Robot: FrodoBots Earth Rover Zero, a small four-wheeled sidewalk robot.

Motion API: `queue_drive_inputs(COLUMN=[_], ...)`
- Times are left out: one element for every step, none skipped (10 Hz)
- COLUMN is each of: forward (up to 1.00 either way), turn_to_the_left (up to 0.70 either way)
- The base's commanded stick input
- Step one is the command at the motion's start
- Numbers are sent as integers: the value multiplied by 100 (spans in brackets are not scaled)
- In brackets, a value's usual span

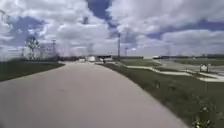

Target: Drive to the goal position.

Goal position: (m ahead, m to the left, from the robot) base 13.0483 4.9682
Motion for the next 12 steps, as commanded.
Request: queue_drive_inputs(forward=[100,100,100,100,100,100,100,100,100,100,100,100], turn_to_the_left=[0,27,27,27,27,27,27,15,0,0,0,0])
